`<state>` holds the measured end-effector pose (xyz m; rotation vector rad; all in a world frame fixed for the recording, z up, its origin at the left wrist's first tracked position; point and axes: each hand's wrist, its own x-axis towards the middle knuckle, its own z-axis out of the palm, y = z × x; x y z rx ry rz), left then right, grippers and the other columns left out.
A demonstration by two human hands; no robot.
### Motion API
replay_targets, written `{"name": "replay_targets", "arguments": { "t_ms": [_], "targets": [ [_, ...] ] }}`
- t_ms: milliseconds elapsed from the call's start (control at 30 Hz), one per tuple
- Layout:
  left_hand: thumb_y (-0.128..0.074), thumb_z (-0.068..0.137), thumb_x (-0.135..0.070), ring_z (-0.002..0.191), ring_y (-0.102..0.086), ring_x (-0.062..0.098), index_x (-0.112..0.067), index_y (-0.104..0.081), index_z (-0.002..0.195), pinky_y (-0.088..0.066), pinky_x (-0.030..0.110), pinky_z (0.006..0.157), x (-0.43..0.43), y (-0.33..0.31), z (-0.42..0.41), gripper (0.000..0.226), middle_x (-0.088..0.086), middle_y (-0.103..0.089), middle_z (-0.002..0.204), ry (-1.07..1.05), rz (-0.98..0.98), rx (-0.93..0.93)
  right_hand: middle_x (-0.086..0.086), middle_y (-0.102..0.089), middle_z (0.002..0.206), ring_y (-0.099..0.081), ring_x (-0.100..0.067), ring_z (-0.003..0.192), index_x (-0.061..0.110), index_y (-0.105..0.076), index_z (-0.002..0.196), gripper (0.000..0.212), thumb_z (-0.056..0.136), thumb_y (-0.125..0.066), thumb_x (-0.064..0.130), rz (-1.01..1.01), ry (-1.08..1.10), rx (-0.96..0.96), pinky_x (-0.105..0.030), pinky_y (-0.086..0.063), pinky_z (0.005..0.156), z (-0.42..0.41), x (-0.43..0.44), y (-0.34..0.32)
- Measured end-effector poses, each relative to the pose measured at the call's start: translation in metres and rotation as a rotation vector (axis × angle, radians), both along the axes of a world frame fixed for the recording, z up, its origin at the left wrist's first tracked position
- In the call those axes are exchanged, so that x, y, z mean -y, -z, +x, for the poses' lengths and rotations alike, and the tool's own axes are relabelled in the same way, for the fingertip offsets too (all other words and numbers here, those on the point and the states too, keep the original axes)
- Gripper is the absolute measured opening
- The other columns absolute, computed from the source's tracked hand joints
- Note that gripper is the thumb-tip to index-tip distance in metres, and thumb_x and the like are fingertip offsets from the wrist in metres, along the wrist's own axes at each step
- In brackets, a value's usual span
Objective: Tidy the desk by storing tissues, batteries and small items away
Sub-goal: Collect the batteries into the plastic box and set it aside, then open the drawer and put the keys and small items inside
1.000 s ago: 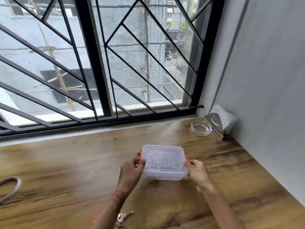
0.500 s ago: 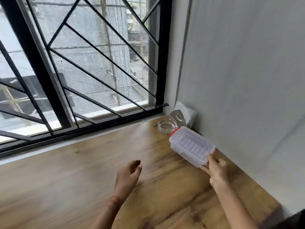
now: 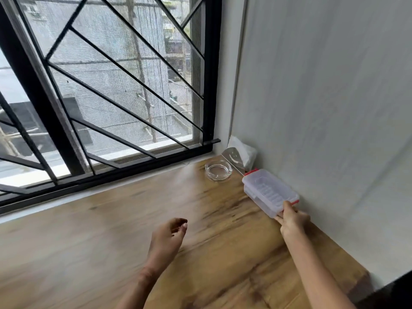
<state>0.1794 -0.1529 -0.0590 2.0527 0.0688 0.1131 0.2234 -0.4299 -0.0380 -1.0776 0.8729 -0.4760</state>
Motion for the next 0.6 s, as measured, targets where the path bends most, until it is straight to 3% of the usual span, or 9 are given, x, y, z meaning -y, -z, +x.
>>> {"name": "replay_targets", "arguments": {
  "t_ms": [133,233,333,500,600],
  "targets": [
    [-0.056,0.089,-0.017,0.091,-0.062,0.006,-0.013,-0.067,0.106,-0.040,0.004,0.069,-0.001,0.001,0.001,0.020,-0.003,-0.069,0.099,0.002,0.032,-0.001,-0.025,-0.059,0.106,-0.060,-0.035,0.092,-0.006,-0.058,0.092,0.008,0.086,-0.052,-0.003,0.026,0.020,-0.002,-0.058,-0.046,0.091,0.007,0.000,0.004],
    [-0.057,0.089,-0.017,0.090,-0.062,0.006,-0.013,-0.067,0.106,-0.040,0.006,0.069,-0.003,0.002,0.000,0.020,-0.002,-0.069,0.099,0.002,0.041,-0.009,-0.027,-0.059,0.110,-0.060,-0.038,0.097,-0.013,-0.055,0.107,0.023,0.087,-0.052,-0.002,0.029,0.052,0.003,-0.058,-0.046,0.090,0.011,0.000,0.006],
    [-0.057,0.089,-0.018,0.091,-0.062,0.007,-0.013,-0.067,0.106,-0.041,0.008,0.070,-0.004,0.002,-0.001,0.020,-0.001,-0.069,0.100,-0.004,0.042,-0.017,-0.026,-0.060,0.112,-0.060,-0.036,0.097,-0.014,-0.054,0.110,0.027,0.087,-0.054,-0.001,0.021,0.061,-0.003,-0.057,-0.048,0.088,0.013,-0.002,0.006],
    [-0.057,0.089,-0.017,0.093,-0.062,0.008,-0.012,-0.067,0.105,-0.043,0.018,0.079,-0.004,-0.001,-0.009,0.020,-0.003,-0.068,0.098,-0.010,0.035,-0.011,-0.015,-0.059,0.090,-0.058,-0.028,0.082,0.001,-0.058,0.089,0.009,0.082,-0.059,0.006,-0.059,0.072,-0.024,-0.056,-0.050,0.088,0.017,-0.001,0.019],
    [-0.057,0.089,-0.018,0.095,-0.063,0.010,-0.012,-0.067,0.105,-0.046,0.022,0.083,-0.005,-0.004,-0.016,0.020,-0.003,-0.069,0.098,-0.011,0.041,-0.008,-0.013,-0.059,0.106,-0.056,-0.023,0.090,-0.005,-0.056,0.103,0.024,0.086,-0.059,0.011,-0.088,0.084,-0.037,-0.045,-0.047,0.094,0.011,-0.009,0.012]
  ]
}}
